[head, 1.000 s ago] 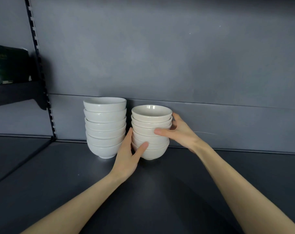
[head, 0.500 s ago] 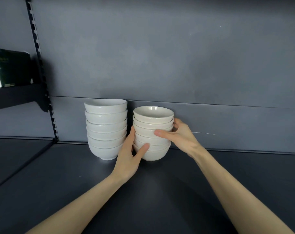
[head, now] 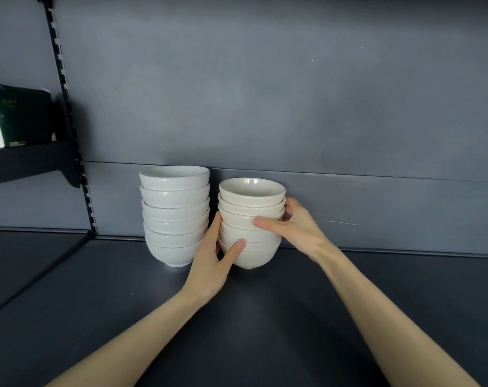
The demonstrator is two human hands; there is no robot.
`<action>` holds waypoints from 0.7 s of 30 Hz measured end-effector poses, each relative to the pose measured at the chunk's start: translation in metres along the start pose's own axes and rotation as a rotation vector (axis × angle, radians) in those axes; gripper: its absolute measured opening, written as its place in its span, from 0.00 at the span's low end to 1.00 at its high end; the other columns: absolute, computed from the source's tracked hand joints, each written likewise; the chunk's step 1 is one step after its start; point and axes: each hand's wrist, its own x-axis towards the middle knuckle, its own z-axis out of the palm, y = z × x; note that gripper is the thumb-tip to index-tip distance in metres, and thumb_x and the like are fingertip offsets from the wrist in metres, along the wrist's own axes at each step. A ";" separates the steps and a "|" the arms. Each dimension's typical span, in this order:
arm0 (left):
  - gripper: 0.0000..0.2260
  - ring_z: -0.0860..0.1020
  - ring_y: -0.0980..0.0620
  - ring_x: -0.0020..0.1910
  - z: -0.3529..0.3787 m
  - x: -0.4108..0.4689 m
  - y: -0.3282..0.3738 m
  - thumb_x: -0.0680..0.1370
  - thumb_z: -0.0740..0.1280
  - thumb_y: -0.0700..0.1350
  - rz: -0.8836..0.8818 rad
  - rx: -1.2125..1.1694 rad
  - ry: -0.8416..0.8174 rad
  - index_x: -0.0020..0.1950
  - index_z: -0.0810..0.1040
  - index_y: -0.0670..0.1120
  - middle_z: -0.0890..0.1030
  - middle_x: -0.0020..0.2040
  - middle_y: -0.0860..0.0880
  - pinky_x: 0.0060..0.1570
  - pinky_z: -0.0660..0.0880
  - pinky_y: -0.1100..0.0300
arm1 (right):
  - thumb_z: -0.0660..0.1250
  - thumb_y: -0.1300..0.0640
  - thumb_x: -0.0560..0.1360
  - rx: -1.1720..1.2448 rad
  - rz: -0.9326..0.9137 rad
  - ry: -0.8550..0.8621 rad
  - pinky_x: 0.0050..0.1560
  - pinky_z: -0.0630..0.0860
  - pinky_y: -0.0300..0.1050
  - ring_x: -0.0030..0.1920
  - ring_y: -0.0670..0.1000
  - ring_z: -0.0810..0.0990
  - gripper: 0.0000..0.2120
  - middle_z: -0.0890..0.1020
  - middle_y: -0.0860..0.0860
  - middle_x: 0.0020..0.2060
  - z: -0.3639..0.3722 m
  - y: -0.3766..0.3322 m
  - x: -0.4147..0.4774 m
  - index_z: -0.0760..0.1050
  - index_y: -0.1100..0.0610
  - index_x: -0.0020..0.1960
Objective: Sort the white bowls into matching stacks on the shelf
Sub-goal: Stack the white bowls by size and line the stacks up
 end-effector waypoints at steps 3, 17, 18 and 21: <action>0.36 0.60 0.65 0.73 0.000 0.000 0.002 0.73 0.67 0.55 0.007 0.000 0.016 0.78 0.54 0.53 0.61 0.75 0.63 0.74 0.60 0.52 | 0.75 0.50 0.69 0.000 0.002 -0.025 0.41 0.74 0.29 0.52 0.37 0.76 0.29 0.78 0.43 0.55 -0.005 -0.004 -0.001 0.68 0.55 0.66; 0.31 0.67 0.77 0.61 0.007 0.009 0.009 0.72 0.74 0.47 0.016 0.006 0.024 0.65 0.61 0.65 0.70 0.61 0.72 0.57 0.65 0.79 | 0.77 0.42 0.63 -0.309 -0.130 -0.056 0.61 0.75 0.47 0.57 0.47 0.78 0.24 0.81 0.47 0.54 -0.027 -0.027 0.016 0.79 0.48 0.56; 0.31 0.66 0.79 0.60 0.007 0.010 0.010 0.72 0.74 0.46 0.021 0.005 0.030 0.65 0.60 0.66 0.69 0.61 0.74 0.54 0.64 0.81 | 0.77 0.42 0.63 -0.306 -0.128 -0.048 0.60 0.76 0.48 0.56 0.48 0.79 0.23 0.82 0.49 0.53 -0.027 -0.029 0.016 0.80 0.49 0.55; 0.33 0.65 0.78 0.62 0.006 0.010 0.011 0.73 0.73 0.47 0.046 -0.005 0.027 0.70 0.57 0.62 0.67 0.63 0.73 0.55 0.63 0.82 | 0.76 0.43 0.64 -0.276 -0.126 -0.039 0.59 0.77 0.52 0.53 0.51 0.81 0.20 0.83 0.53 0.50 -0.025 -0.031 0.016 0.81 0.52 0.51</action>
